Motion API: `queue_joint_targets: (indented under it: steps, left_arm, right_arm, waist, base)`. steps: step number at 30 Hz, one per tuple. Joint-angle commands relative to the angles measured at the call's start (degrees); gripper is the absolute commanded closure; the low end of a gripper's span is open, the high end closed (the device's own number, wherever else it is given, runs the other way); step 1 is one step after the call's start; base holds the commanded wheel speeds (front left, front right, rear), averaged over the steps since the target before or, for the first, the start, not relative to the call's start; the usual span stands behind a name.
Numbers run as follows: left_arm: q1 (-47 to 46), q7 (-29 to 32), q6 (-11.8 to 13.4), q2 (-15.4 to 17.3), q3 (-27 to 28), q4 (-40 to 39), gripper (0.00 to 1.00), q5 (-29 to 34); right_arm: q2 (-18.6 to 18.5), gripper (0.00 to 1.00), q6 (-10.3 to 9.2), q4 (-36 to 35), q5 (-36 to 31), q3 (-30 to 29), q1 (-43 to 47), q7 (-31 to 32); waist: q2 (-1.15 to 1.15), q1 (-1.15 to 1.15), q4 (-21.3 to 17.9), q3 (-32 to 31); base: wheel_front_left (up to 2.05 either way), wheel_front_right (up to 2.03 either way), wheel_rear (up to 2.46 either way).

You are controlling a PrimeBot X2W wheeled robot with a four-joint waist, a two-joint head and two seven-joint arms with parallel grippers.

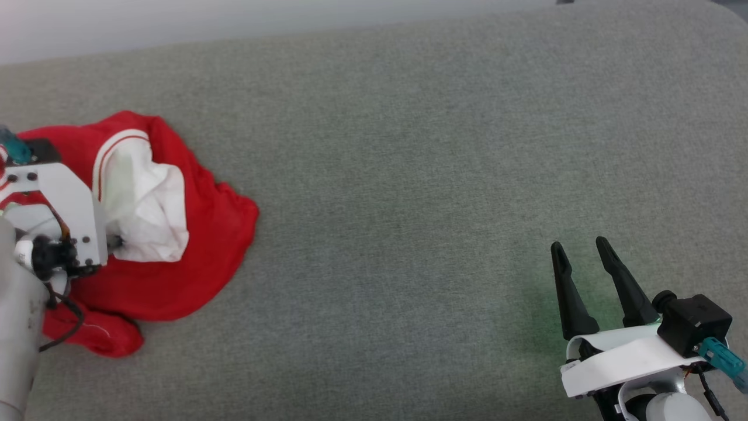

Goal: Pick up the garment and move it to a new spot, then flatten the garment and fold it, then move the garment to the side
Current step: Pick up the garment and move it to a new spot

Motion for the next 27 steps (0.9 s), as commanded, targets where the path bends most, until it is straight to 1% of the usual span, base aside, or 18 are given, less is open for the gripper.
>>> queue_joint_targets:
  steps: [1, 3, 4, 5, 6, 11, 15, 19, 27]
  left_arm:
    - [2.2, -0.2, 0.5, -2.5, -1.0, 2.2, 0.00, 0.1]
    - [2.2, -0.8, 1.0, -3.3, -1.0, 3.4, 0.00, -0.1]
    - [2.3, -0.6, 0.9, -3.7, -1.2, 3.9, 0.34, -0.2]
    - [2.4, -0.7, 0.7, -4.1, -1.3, 4.3, 0.77, -0.4]
    - [2.1, -1.1, 0.8, -4.2, -1.1, 4.7, 1.00, -0.6]
    - [0.1, -3.0, 0.0, -3.4, -1.5, 5.4, 1.00, -0.1]
    - [-2.4, -5.3, -0.2, -3.2, -1.6, 5.0, 1.00, 0.1]
    - [-4.7, -7.8, -0.9, -2.8, -2.8, 4.3, 1.00, 1.0]
    - [-7.7, -12.2, -1.6, -3.5, -5.2, 2.5, 1.00, 2.0]
  right_arm:
    - [0.1, 0.00, 0.03, -0.3, 0.3, 0.1, -0.5, 0.2]
    - [0.1, 0.00, 0.02, -0.5, 0.4, 0.1, -1.1, 0.3]
    - [0.1, 0.00, 0.03, -0.5, 0.4, 0.1, -1.3, 0.4]
    - [0.1, 0.00, 0.03, -0.4, 0.5, 0.0, -1.3, 0.4]
    - [0.1, 0.00, 0.03, -0.4, 0.6, -0.1, -1.2, 0.4]
    - [0.2, 0.00, 0.02, 0.0, 0.4, -0.8, -0.8, 0.2]
    - [0.2, 0.00, 0.02, 0.4, 0.2, -1.4, 0.4, 0.3]
    - [0.2, 0.00, 0.03, 0.5, 0.1, -2.1, 1.6, 0.4]
    - [0.3, 0.00, 0.02, 0.2, -0.4, -3.3, 5.8, 1.2]
  waist:
    - [0.00, 0.00, -1.1, 1.3]
    - [0.00, 0.00, -1.2, 1.5]
    - [0.00, 0.00, -1.2, 1.5]
    - [0.00, 0.00, -1.1, 1.4]
    - [0.00, 0.00, -1.0, 1.3]
    - [0.00, 0.00, 0.3, -0.4]
    - [0.00, 0.00, 1.7, -2.9]
    - [0.00, 0.00, 3.1, -6.3]
    - [0.00, 0.00, 5.8, -14.1]
  base:
    - [0.00, 0.00, 0.00]
    - [0.00, 0.00, 0.00]
    - [0.00, 0.00, 0.00]
    - [0.00, 0.00, 0.00]
    - [0.00, 0.00, 0.00]
    - [0.00, 0.00, 0.00]
    - [0.00, 0.00, 0.00]
    - [0.00, 0.00, 0.00]
    - [0.00, 0.00, 0.00]
